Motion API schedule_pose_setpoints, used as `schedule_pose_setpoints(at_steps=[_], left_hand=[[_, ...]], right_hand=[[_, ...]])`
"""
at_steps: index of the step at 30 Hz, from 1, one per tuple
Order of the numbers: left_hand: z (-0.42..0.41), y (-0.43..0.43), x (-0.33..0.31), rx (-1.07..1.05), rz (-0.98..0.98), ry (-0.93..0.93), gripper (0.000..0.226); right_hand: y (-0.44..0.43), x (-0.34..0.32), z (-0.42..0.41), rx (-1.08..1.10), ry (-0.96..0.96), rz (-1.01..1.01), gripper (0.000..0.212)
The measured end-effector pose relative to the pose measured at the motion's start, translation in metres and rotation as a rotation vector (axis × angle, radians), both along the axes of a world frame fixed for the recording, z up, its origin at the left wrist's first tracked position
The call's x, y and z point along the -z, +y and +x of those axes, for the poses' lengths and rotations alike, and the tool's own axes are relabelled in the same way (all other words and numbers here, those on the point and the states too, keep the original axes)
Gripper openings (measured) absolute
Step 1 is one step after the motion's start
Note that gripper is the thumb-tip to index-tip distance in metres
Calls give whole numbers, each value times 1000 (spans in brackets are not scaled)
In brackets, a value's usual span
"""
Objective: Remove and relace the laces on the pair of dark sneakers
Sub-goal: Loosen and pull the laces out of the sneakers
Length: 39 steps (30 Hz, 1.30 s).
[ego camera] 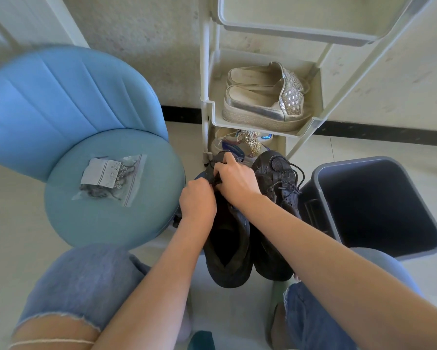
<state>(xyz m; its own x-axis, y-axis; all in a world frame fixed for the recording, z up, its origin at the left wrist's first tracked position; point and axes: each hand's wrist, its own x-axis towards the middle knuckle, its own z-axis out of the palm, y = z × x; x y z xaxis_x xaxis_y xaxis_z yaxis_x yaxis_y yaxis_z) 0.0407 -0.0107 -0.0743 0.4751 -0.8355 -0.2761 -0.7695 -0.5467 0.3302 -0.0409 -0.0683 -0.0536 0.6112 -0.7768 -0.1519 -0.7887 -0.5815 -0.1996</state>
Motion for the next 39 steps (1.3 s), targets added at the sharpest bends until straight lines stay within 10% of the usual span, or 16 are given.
schedule_pose_setpoints(at_steps=[30,39], left_hand=[[-2,-2,-3,-19,-11,29,28],[-5,-3,-3,-3,-33,17,28]], right_hand=[[-4,1,-6,-316,179,-109,21],[-35,14,-29,-228,-348,357,9]])
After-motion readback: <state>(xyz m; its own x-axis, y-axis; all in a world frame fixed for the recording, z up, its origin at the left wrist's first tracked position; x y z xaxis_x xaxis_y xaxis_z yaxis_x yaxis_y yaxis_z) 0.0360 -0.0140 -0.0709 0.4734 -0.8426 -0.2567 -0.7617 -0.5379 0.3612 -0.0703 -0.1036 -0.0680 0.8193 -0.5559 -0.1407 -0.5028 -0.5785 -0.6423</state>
